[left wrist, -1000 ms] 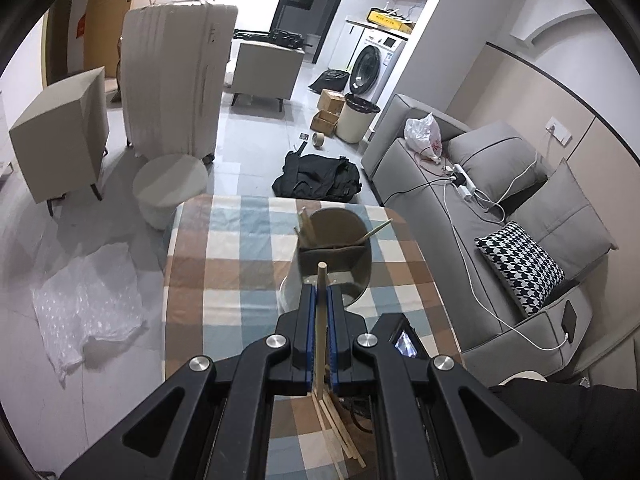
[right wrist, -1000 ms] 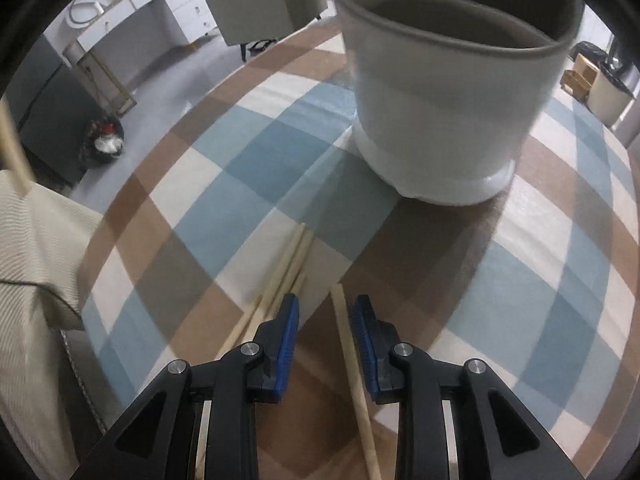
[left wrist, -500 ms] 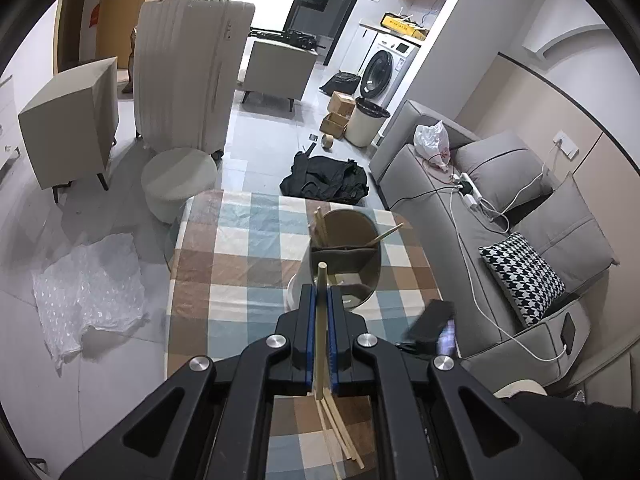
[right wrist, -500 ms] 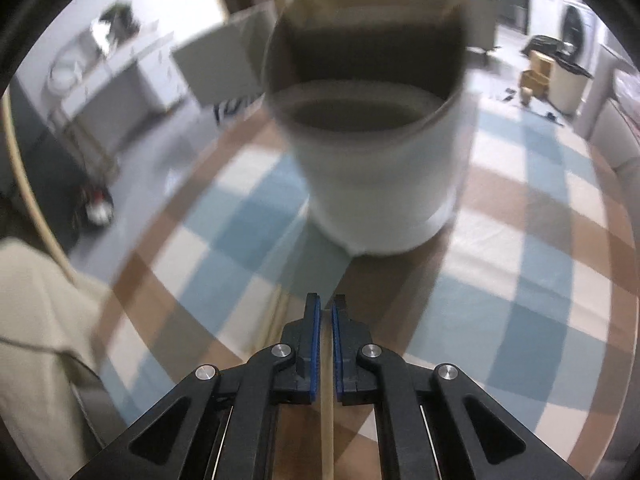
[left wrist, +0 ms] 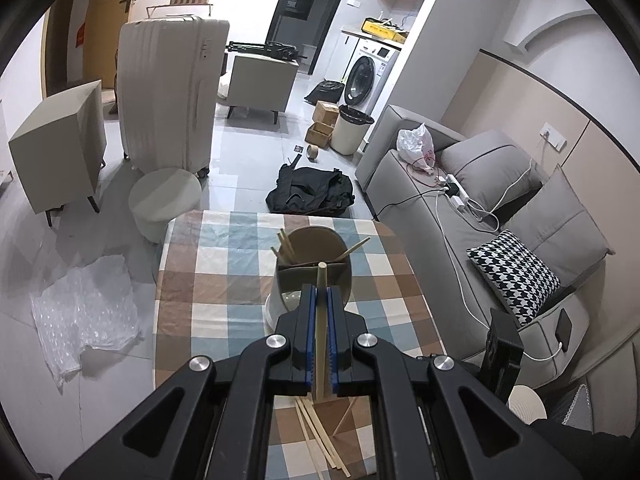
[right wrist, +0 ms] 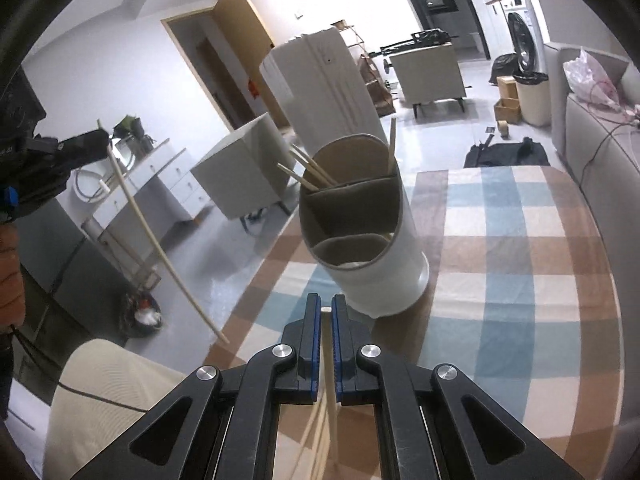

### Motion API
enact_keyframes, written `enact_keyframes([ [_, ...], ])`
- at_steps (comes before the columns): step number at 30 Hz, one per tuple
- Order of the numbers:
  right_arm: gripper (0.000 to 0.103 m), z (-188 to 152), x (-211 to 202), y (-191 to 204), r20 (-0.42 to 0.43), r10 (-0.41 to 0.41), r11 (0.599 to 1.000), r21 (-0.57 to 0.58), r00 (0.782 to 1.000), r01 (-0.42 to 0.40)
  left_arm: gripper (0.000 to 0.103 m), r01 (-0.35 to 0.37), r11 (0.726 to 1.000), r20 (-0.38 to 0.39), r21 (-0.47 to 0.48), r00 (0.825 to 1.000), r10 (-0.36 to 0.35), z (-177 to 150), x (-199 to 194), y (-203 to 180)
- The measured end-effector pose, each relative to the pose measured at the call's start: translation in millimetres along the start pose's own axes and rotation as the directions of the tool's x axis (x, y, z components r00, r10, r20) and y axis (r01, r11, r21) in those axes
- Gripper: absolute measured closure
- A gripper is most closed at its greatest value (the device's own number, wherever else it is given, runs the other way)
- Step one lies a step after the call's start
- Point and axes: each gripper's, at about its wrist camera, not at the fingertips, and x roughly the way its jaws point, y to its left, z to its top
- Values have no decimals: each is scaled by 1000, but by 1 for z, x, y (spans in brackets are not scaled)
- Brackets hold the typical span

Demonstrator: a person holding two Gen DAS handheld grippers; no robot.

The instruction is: Organize utensils

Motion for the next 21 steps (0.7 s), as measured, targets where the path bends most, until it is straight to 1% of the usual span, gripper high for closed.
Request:
enact_keyframes([
  [1,99,-2,-1,2,4,1,1000,-2,1000,-1,102,-4,1000,-2,3,1000,4,1,1,-2],
  [2,103,-2,-2,3,7,4,1000,-3,1000,-4,102,-6,1000,-3,5,1000,6,1,1,-2],
  [5,103,-1,-5,5,18,9,1000,-10,1000,-9,102,-9,1000,-6,10,1000,9,3,0,-4],
  [8,103,-2,-3,6,12,13,1000,-21,1000,-13,102,-12,1000,-9,12,1000,13,4,1,-4],
  [11,103,-6,4,0,-19,18,1000,-5,1000,-18,102,-14,1000,-8,6,1000,14,3,0,-2],
  [12,103,-8,9,-3,-35,-5,1000,-7,999,4,102,-17,1000,-8,6,1000,17,2,0,-1],
  [14,102,-12,18,-9,-81,6,1000,17,997,-5,102,-18,1000,-15,-1,1000,18,-3,2,2],
  [17,99,-22,44,-25,-177,-20,998,62,984,32,102,-19,1000,-35,-7,999,19,-10,7,4],
  [18,97,-26,54,-34,-214,-15,994,101,977,37,102,-22,1000,-39,-5,999,22,-13,9,5],
  [19,90,-29,65,-42,-253,-25,989,135,967,61,102,-23,1000,-43,-4,999,23,-14,9,5],
  [20,87,-32,73,-48,-277,-42,985,152,960,86,102,-24,1000,-48,-3,999,23,-16,10,6],
  [21,85,-33,83,-53,-300,-62,981,160,952,114,102,-23,1000,-53,-3,998,22,-18,11,7],
])
